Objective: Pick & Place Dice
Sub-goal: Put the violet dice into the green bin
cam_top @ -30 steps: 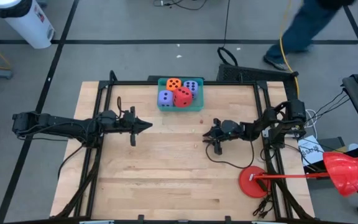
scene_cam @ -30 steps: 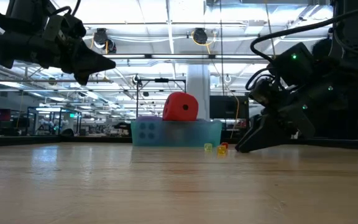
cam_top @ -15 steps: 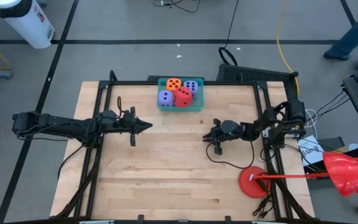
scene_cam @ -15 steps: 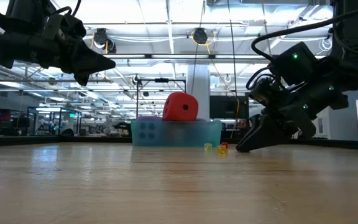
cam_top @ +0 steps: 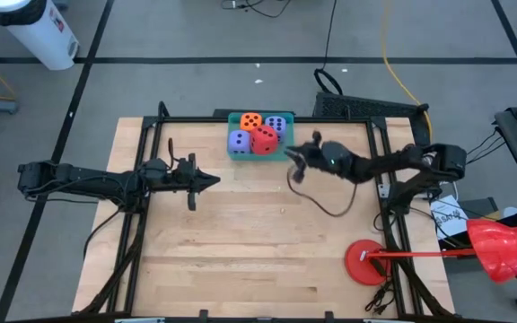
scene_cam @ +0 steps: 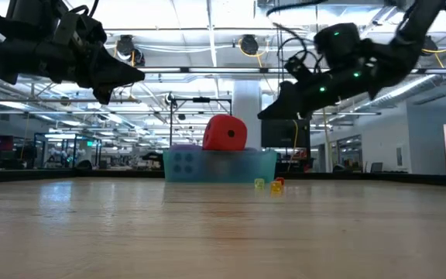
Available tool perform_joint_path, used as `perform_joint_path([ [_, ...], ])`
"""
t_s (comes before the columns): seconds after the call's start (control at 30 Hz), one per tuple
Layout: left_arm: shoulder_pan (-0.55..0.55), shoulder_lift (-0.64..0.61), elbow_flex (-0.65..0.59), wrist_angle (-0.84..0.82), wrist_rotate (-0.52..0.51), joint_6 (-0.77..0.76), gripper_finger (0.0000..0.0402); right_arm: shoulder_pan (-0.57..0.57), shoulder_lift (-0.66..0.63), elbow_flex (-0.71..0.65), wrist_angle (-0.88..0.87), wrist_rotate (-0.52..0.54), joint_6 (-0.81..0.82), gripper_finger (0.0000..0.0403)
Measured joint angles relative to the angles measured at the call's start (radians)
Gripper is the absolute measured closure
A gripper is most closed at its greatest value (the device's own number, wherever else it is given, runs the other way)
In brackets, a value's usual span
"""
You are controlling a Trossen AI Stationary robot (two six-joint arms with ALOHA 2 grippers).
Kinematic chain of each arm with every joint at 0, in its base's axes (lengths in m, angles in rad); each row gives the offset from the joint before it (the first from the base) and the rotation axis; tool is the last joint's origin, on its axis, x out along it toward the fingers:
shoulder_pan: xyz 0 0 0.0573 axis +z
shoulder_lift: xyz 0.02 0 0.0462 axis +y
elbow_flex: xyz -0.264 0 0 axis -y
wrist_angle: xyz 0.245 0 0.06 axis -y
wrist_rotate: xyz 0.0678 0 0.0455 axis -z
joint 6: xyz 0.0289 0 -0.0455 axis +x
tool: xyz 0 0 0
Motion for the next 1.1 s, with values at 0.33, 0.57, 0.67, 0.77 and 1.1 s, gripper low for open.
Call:
perform_joint_path([
  [0.33, -0.006, 0.000, 0.000, 0.015, 0.026, 0.003, 0.0396, -0.147, 0.079, 0.116, -0.223, -0.127, -0.104, 0.0310],
  [0.57, -0.008, 0.000, 0.000, 0.016, 0.036, 0.002, 0.0396, -0.127, 0.078, 0.116, -0.189, -0.120, -0.188, 0.0133],
  [0.67, -0.009, 0.000, 0.000, 0.016, 0.038, 0.002, 0.0396, -0.113, 0.078, 0.116, -0.192, -0.015, -0.182, 0.0069],
  [0.77, -0.012, 0.000, 0.000, 0.016, 0.043, 0.001, 0.0396, -0.112, 0.078, 0.116, -0.214, -0.033, -0.170, 0.0044],
  [1.1, -0.018, 0.018, 0.031, 0.038, -0.096, -0.169, 0.0396, -0.091, 0.069, 0.116, -0.179, -0.082, -0.216, 0.0063],
])
